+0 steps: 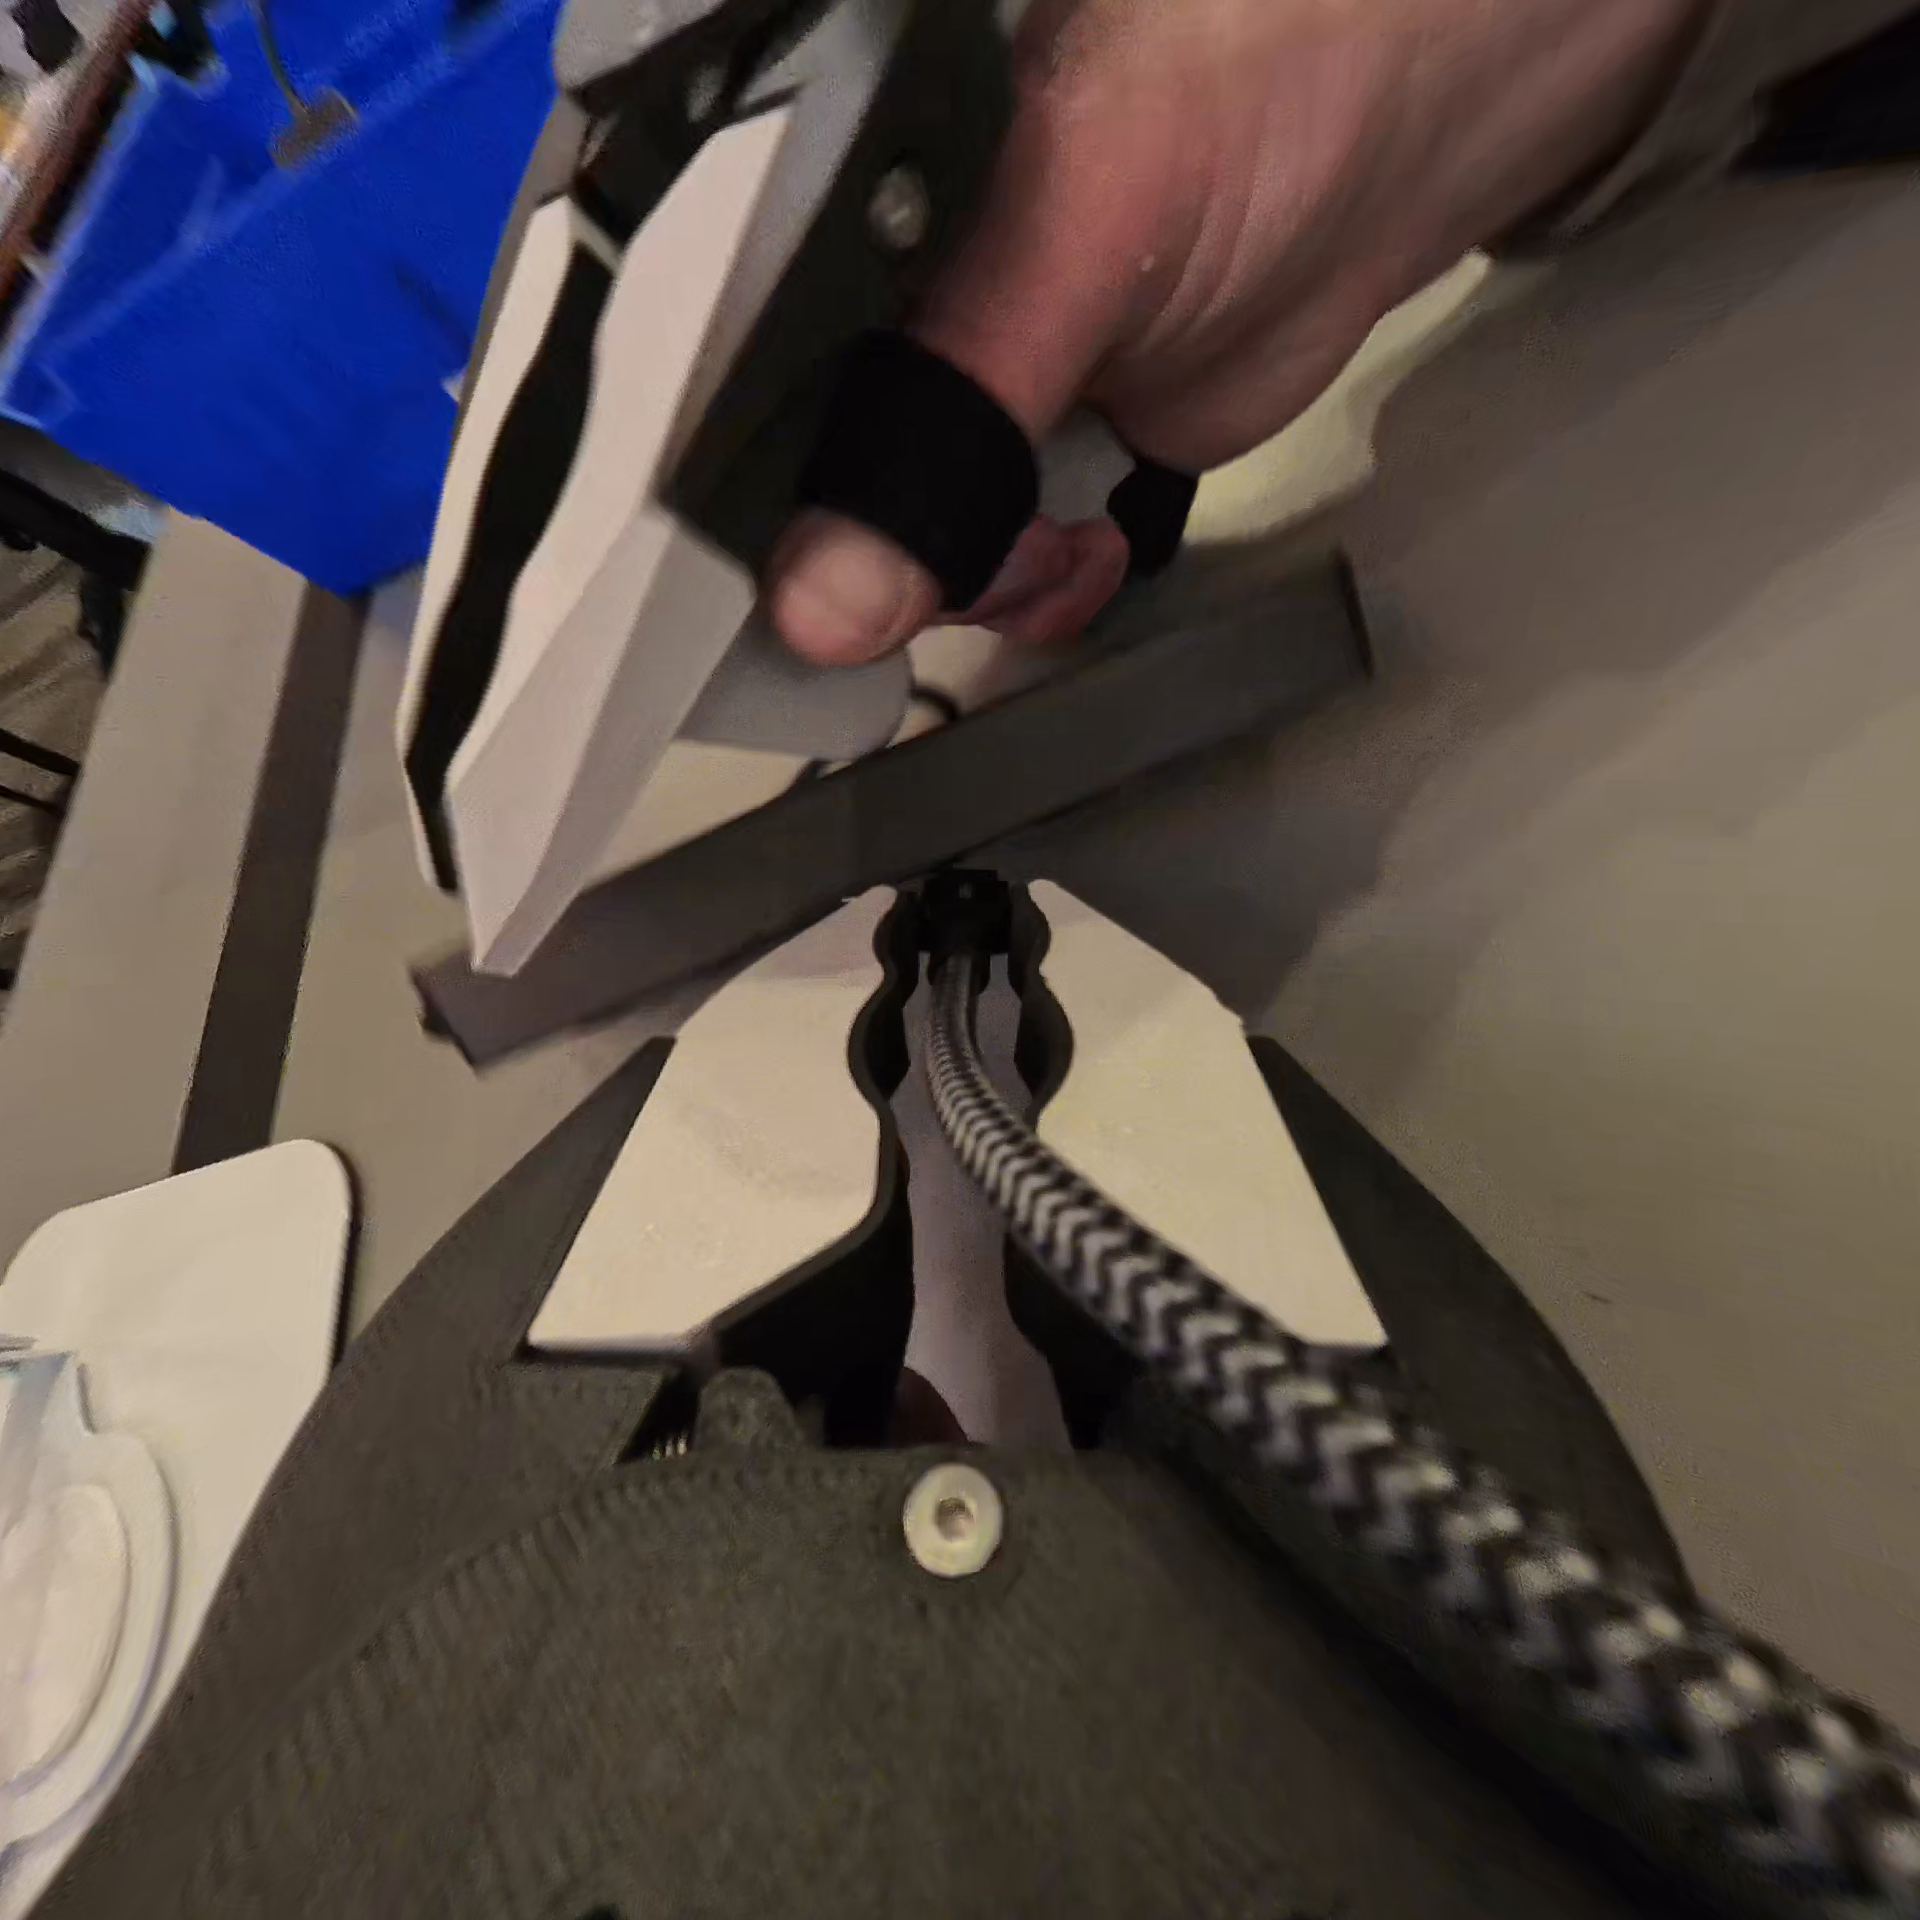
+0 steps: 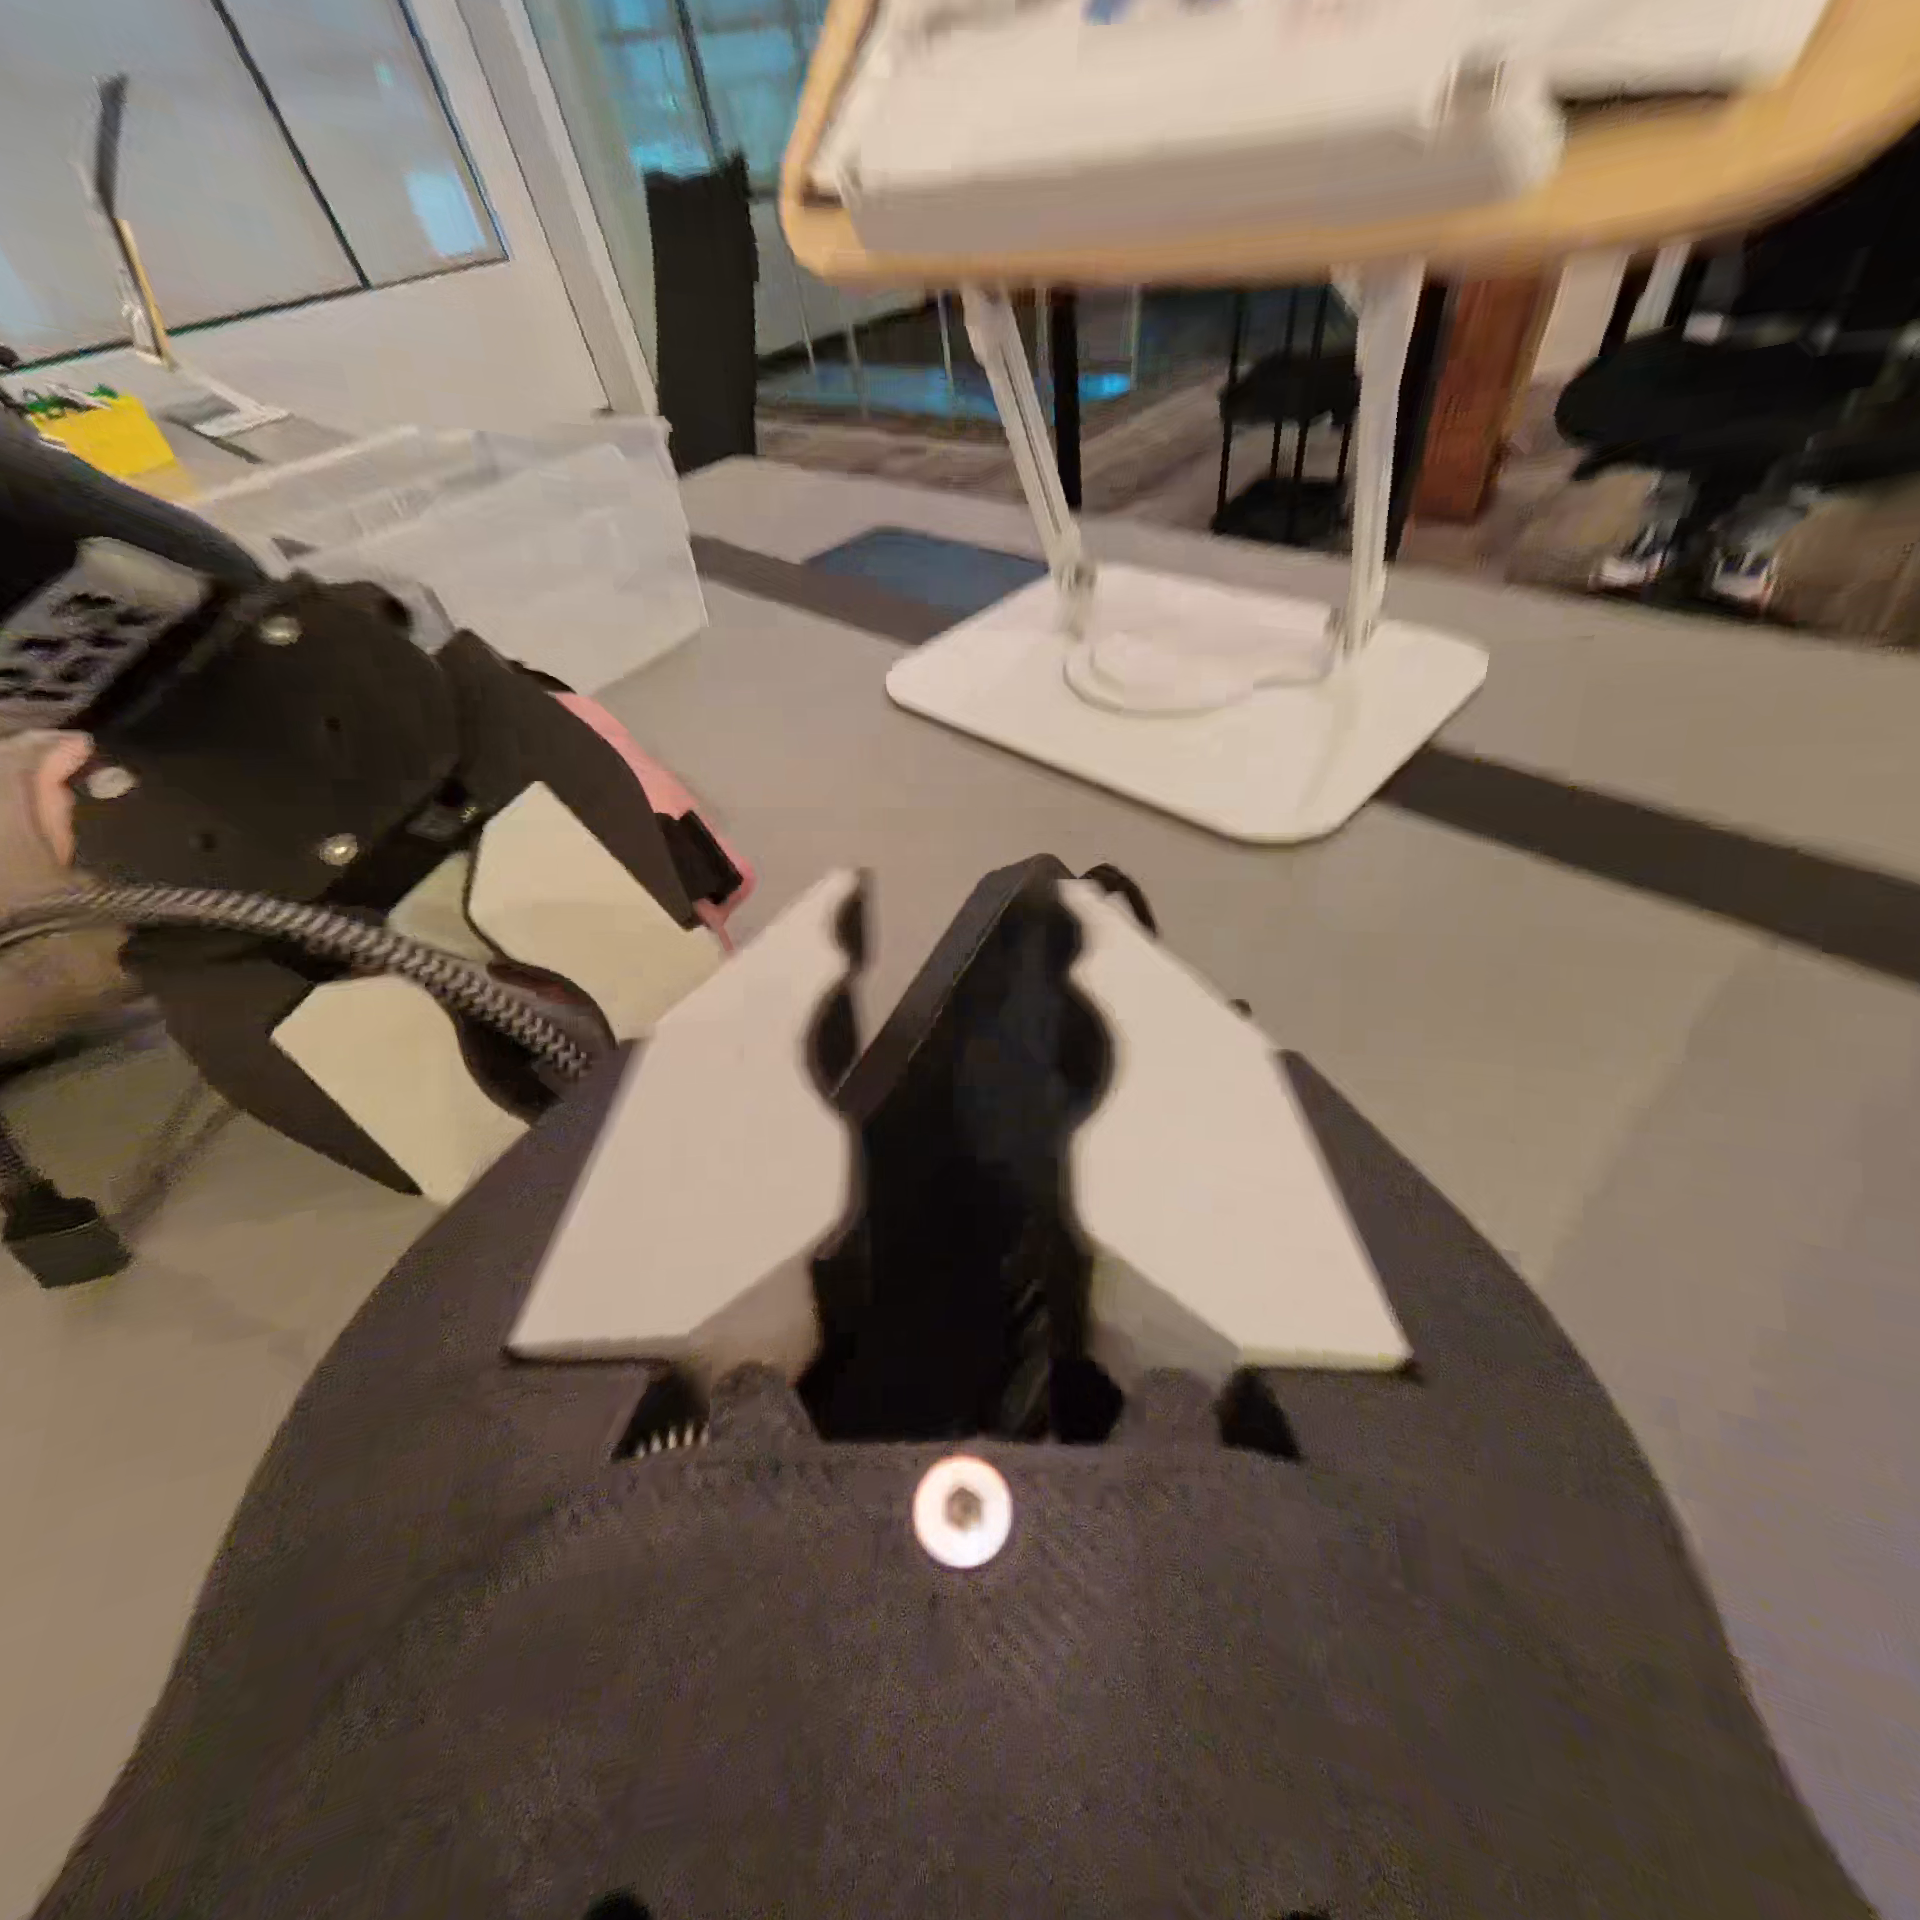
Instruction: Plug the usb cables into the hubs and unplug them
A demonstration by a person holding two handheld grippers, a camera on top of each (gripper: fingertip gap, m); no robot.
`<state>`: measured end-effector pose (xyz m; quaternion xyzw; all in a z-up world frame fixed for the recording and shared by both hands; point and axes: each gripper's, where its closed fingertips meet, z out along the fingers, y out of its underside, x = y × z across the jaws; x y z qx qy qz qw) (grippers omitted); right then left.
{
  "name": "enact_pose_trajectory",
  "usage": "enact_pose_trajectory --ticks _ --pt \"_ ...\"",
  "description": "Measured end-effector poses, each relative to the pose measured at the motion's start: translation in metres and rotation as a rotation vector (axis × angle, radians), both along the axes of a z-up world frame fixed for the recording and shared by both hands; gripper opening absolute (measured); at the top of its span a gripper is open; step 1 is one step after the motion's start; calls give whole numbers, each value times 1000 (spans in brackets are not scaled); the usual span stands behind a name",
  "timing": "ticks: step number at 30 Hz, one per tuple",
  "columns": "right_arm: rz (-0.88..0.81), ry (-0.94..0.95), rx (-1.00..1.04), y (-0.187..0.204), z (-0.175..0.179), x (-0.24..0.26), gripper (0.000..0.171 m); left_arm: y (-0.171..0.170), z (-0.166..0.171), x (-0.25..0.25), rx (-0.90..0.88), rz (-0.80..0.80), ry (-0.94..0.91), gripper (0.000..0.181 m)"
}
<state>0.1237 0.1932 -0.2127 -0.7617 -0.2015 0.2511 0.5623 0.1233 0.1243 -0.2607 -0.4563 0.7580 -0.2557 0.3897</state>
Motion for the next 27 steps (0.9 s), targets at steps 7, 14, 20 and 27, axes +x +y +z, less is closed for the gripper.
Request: enact_pose_trajectory --ticks 7,14,20,27 --pt "14 -163 -111 0 -26 4 29 5 -4 -3 -11 46 -18 17" --pt "48 -195 -363 -5 -49 12 74 7 -6 1 13 58 -19 17" --pt "75 -120 -465 -5 -51 8 76 7 -9 3 34 65 -18 17" --pt "-66 -273 -468 -2 -65 37 98 4 -7 7 46 61 -24 17"
